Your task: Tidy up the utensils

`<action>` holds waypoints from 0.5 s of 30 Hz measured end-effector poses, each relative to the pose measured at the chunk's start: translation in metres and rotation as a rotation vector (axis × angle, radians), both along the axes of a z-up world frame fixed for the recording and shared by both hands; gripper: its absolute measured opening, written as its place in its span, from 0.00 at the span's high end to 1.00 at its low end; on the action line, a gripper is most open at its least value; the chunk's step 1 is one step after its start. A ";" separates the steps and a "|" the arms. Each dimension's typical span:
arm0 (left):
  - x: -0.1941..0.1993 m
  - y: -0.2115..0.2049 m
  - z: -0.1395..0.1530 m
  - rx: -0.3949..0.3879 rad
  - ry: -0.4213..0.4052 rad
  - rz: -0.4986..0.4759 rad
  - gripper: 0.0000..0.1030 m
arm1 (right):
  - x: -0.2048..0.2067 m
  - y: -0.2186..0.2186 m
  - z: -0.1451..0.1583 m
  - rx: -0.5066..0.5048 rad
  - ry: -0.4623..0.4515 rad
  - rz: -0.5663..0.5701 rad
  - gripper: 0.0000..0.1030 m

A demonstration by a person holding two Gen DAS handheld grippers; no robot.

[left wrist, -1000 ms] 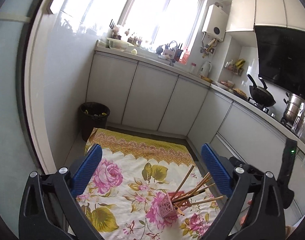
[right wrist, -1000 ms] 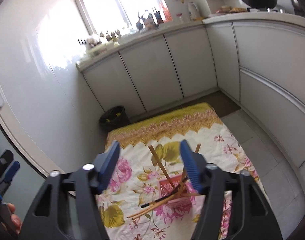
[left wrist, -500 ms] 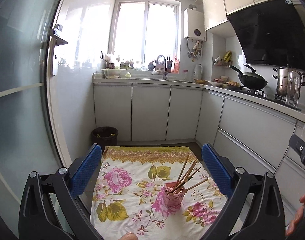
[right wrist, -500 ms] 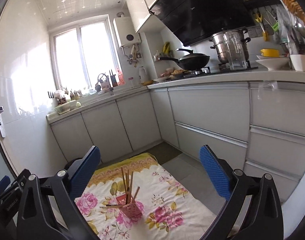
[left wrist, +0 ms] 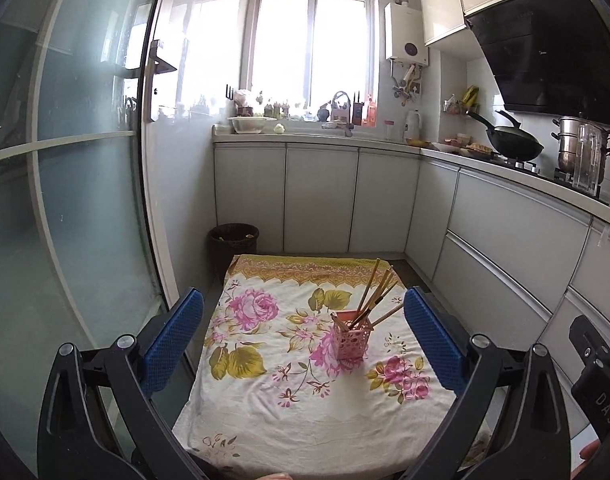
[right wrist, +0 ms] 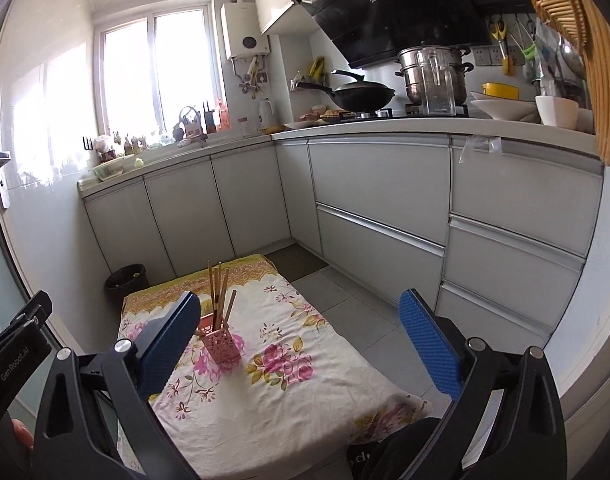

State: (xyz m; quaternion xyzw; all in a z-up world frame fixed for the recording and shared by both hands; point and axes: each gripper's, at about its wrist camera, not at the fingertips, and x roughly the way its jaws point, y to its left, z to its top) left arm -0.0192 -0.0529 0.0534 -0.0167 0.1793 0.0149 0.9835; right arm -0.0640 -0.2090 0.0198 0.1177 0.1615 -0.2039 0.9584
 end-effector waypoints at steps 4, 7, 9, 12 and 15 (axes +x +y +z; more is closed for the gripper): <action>-0.007 0.000 -0.005 0.011 0.014 -0.019 0.07 | 0.002 0.011 -0.002 -0.020 -0.003 0.001 0.06; -0.012 0.000 -0.013 0.021 0.032 -0.031 0.07 | 0.007 0.018 -0.002 -0.034 0.001 0.001 0.06; -0.014 0.004 -0.014 0.017 0.023 -0.018 0.07 | 0.009 0.022 -0.003 -0.047 -0.002 -0.003 0.06; -0.015 0.008 -0.013 0.015 0.013 -0.003 0.07 | 0.011 0.027 -0.005 -0.061 0.001 -0.004 0.06; -0.018 0.011 -0.009 0.014 -0.013 0.006 0.07 | 0.013 0.029 -0.007 -0.070 0.013 0.002 0.06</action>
